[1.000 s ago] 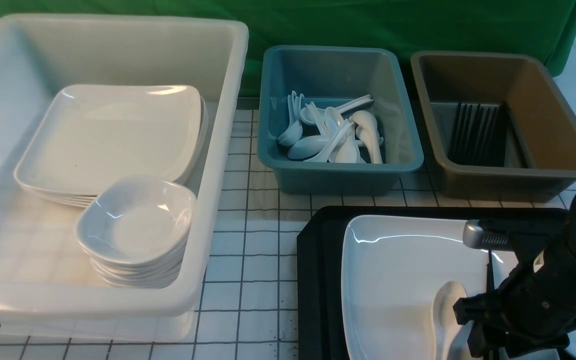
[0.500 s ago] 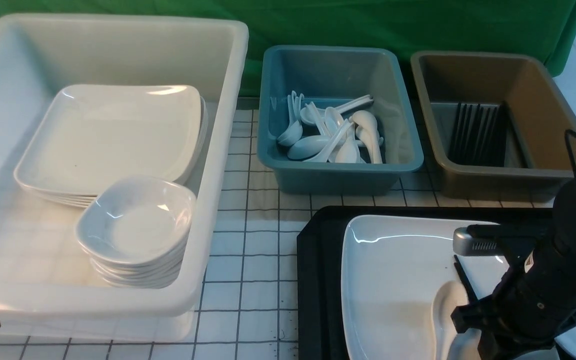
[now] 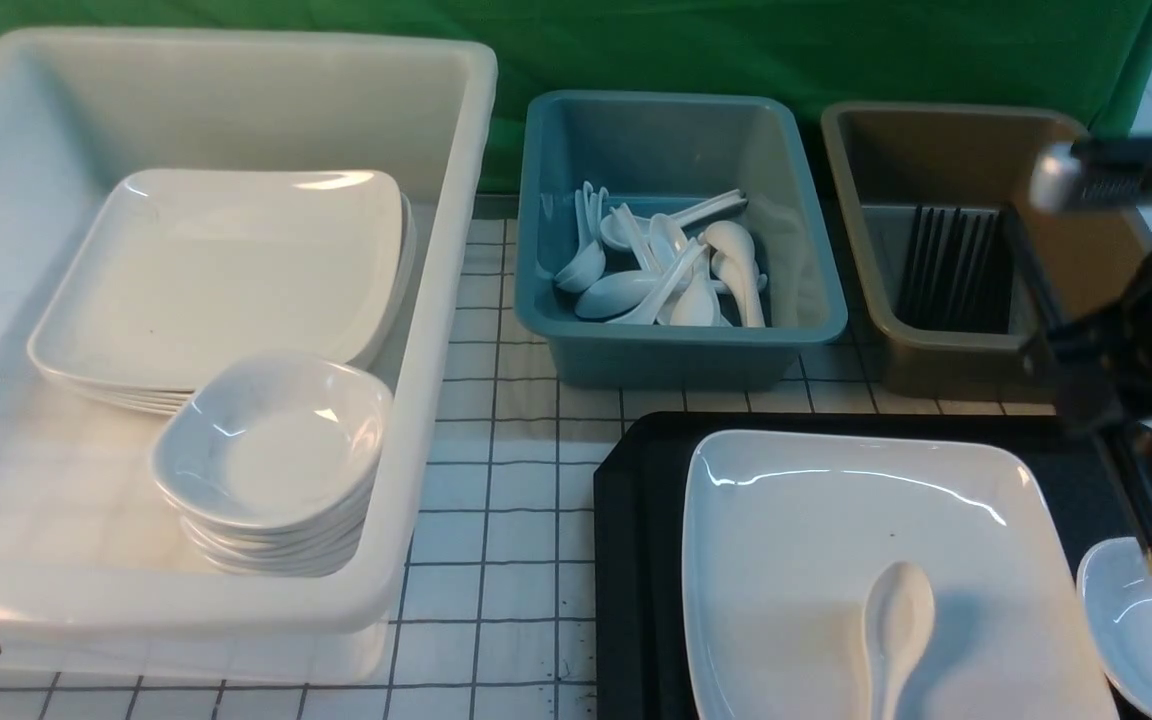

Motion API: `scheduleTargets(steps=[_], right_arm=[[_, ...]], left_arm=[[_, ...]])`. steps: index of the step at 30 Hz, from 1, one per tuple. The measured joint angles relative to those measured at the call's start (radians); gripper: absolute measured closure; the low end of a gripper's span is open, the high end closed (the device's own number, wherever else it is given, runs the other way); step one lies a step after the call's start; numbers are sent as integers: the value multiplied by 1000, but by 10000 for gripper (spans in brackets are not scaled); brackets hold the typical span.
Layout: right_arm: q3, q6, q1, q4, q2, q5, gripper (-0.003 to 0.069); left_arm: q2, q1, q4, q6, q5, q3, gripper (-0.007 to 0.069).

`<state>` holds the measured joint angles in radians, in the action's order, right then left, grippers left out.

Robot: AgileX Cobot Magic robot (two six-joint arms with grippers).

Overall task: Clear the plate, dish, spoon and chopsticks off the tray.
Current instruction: Use the right arm to put the chopsticks into the small storage box on the right

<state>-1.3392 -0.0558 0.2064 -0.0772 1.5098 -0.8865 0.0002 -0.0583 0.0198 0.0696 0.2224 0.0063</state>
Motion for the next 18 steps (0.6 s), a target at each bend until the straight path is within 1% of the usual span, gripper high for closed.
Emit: scheduleTargets(steps=[2,3,4,5,10,12,14,16,17,18], right_arm=[[-73,0,-32,-3,24,100,501],[-97,0,-45,-5,43,194,501],[-100,0,-47,-5,46,212,501],[-116,0,-66,-6,77,382,501],[-121,-16,-83,-6,181,723,501],[-121,-18,-83,-6,224,798,500],[-121,-19,-83,-6,283,862,482],[-121,-19,-83,-6,343,898,444],[-121,-19,-83,-6,350,900,438],[-121,-24,-83,-5,399,904,392]], left_arm=[[0,0,0,0,0,0,603],[0,0,0,1,0,0,603],[0,0,0,1,0,0,603],[0,0,0,2,0,0,603],[0,0,0,1,0,0,603],[0,0,0,1,0,0,603],[0,0,0,1,0,0,603],[0,0,0,1,0,0,603],[0,0,0,1,0,0,603],[0,0,0,1,0,0,603]])
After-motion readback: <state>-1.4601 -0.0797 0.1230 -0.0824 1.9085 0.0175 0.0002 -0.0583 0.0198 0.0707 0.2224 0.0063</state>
